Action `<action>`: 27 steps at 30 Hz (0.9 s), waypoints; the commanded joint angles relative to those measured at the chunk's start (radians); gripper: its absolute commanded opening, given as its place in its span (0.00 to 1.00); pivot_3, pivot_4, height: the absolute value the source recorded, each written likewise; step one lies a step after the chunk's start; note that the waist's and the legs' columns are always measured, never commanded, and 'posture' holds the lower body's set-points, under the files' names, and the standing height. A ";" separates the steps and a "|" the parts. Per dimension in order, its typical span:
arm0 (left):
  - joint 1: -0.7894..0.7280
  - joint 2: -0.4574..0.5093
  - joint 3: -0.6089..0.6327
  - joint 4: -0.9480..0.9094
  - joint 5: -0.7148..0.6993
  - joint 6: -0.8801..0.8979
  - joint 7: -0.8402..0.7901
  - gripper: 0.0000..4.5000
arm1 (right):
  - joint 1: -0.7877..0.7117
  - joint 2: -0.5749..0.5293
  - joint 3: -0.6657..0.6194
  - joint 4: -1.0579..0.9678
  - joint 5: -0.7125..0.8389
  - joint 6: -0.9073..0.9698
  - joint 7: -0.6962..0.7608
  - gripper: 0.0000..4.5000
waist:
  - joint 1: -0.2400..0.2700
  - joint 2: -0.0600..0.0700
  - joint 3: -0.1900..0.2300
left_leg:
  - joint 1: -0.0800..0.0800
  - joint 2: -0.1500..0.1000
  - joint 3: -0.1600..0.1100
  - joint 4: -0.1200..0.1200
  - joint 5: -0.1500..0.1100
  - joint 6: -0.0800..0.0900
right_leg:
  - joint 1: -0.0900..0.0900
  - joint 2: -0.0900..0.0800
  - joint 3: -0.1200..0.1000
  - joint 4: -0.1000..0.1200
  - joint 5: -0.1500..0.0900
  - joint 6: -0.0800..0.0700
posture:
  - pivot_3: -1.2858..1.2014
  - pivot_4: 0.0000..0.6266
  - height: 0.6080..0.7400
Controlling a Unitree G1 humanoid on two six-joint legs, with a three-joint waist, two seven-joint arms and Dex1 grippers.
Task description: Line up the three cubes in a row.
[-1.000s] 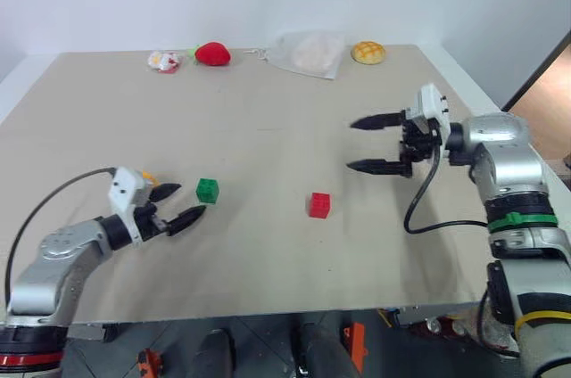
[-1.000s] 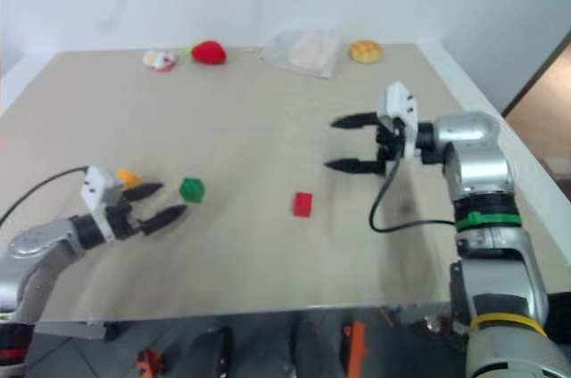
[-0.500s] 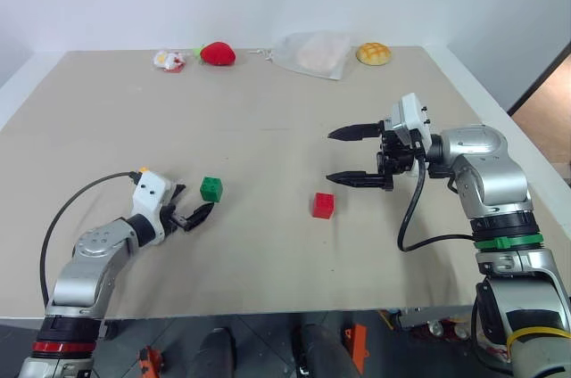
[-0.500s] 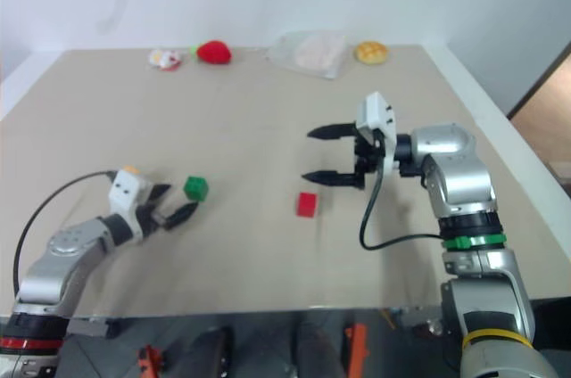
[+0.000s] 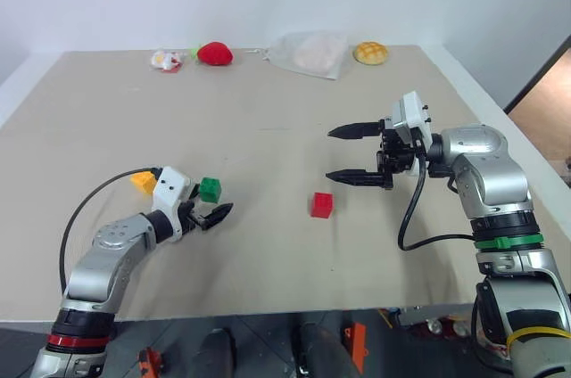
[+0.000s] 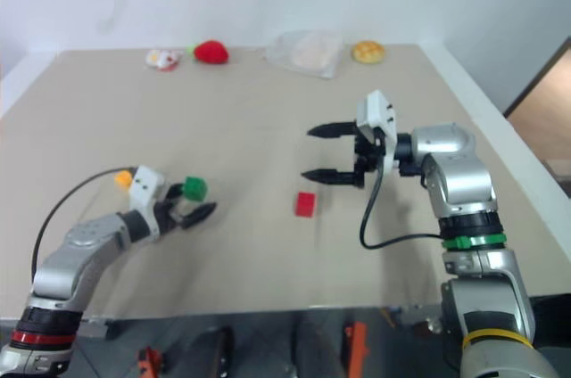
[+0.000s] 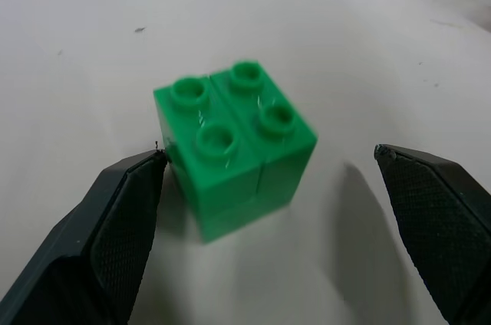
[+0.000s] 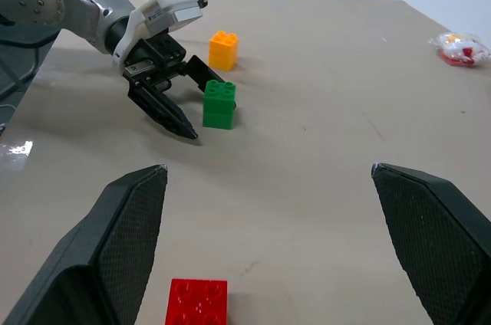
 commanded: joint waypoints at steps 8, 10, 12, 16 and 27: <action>-0.027 0.001 -0.019 0.048 0.090 -0.040 0.058 1.00 | -0.015 0.013 0.000 -0.014 0.007 -0.013 0.005 0.99 | 0.001 0.000 0.000 | 0.000 0.000 0.001 0.000 0.000 0.000 | 0.000 0.001 0.002 0.000 0.000 0.000 | 0.52 0.24 1.00; -0.036 -0.009 -0.029 0.072 0.115 -0.051 0.079 1.00 | -0.011 0.018 0.003 -0.021 0.006 -0.013 0.003 0.99 | 0.001 0.000 0.000 | 0.000 0.000 0.001 0.000 0.000 0.000 | 0.000 0.001 0.002 0.000 0.001 0.000 | 0.52 0.24 1.00; -0.049 -0.026 -0.032 0.105 0.133 -0.062 0.105 1.00 | -0.009 0.020 0.003 -0.024 0.007 -0.011 0.002 0.99 | 0.002 0.000 0.000 | 0.001 0.000 0.001 0.000 0.000 0.000 | 0.000 0.001 0.002 0.000 0.001 -0.001 | 0.52 0.24 1.00; -0.068 -0.060 -0.020 0.138 0.147 -0.075 0.149 0.74 | -0.004 0.021 0.003 -0.026 0.007 -0.011 0.002 1.00 | 0.004 0.000 0.000 | 0.001 0.000 0.000 0.002 0.002 0.002 | 0.001 0.002 0.003 0.000 0.002 -0.004 | 0.52 0.24 1.00; -0.098 -0.026 -0.026 0.122 0.138 -0.080 0.101 0.30 | -0.001 0.018 0.004 -0.015 0.001 -0.013 -0.007 1.00 | 0.000 0.000 0.000 | 0.001 0.000 0.001 0.007 0.002 0.002 | 0.001 0.005 0.006 0.000 0.006 -0.005 | 0.52 0.24 1.00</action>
